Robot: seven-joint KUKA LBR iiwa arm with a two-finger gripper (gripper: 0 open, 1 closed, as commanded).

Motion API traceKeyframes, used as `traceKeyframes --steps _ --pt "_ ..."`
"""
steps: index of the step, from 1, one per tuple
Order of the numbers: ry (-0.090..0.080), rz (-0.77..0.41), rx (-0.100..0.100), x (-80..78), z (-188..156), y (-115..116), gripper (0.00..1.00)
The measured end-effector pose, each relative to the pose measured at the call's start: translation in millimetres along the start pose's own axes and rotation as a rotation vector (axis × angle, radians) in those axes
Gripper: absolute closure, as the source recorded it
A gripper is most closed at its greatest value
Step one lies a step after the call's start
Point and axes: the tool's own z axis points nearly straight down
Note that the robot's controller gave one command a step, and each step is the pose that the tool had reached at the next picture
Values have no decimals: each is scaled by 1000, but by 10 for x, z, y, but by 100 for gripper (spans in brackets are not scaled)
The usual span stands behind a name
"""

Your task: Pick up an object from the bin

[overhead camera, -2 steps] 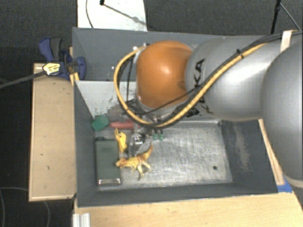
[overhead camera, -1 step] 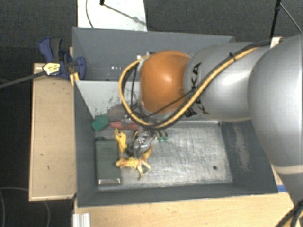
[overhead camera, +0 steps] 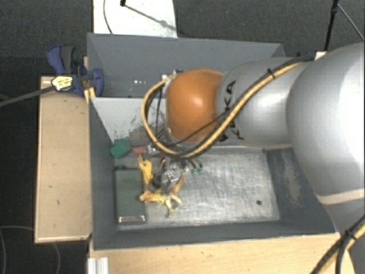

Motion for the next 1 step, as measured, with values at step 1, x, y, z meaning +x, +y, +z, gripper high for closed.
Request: traceKeyframes --steps 1 --pt "-8 81 1 341 194 -23 100"
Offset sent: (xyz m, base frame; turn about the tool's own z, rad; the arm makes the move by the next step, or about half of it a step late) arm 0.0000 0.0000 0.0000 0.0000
